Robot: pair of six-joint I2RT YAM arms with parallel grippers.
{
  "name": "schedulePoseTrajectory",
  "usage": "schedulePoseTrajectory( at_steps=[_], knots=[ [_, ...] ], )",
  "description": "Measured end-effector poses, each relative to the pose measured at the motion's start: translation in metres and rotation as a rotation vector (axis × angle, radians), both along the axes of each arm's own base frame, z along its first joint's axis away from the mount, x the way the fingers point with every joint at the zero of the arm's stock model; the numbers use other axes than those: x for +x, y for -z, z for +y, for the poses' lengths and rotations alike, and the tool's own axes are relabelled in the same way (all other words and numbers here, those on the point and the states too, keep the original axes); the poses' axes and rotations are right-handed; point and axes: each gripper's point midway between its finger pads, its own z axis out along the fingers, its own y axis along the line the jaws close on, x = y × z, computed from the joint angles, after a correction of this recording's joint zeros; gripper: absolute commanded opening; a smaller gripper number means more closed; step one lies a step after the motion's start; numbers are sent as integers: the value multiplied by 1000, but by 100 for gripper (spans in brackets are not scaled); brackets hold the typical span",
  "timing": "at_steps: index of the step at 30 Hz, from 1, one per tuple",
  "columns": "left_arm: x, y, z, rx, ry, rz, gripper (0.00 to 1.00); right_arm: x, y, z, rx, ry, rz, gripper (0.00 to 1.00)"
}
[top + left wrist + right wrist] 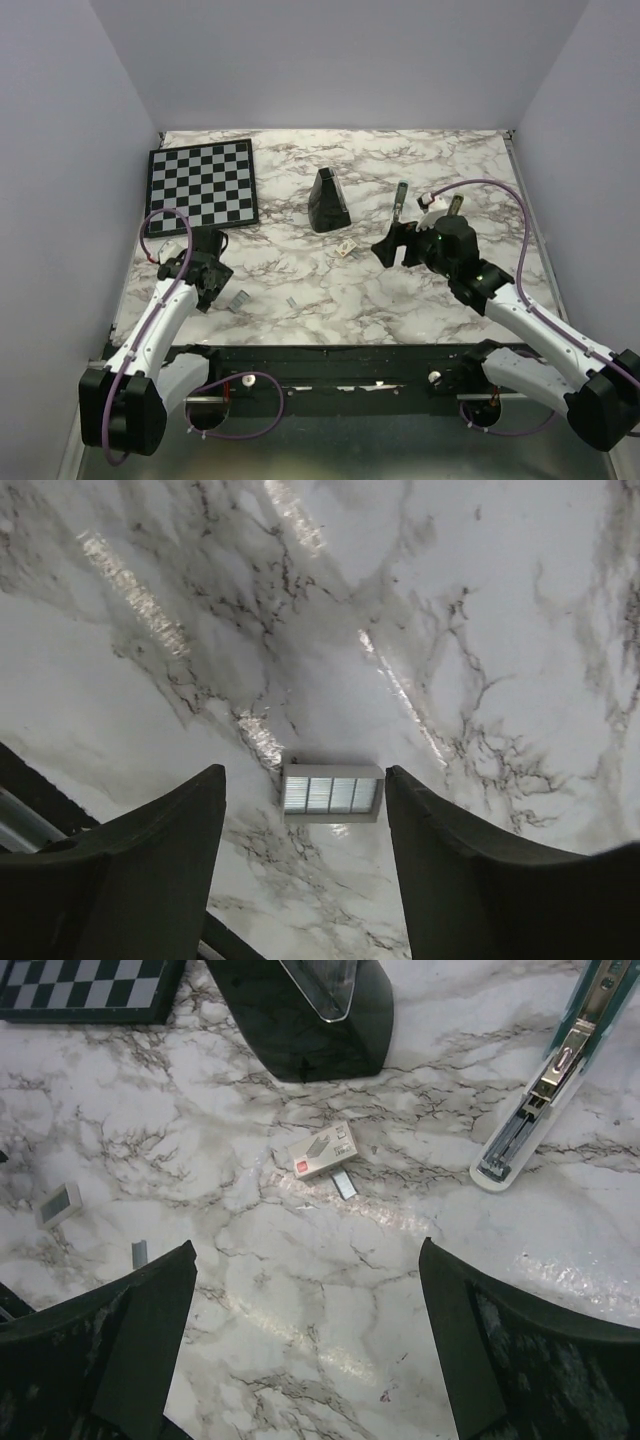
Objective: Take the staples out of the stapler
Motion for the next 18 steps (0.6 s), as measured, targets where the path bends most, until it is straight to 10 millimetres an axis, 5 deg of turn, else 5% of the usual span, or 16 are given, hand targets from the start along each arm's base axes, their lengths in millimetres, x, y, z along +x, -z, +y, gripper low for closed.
schedulePoseTrajectory(
  at_steps=[11, 18],
  knots=[
    [-31, 33, 8, -59, -271, 65, 40, -4, -13, 8, 39, -49, -35, 100],
    [-31, 41, 4, -88, -347, 97, 1, -6, -25, 8, 59, -58, -66, 100]
  ],
)
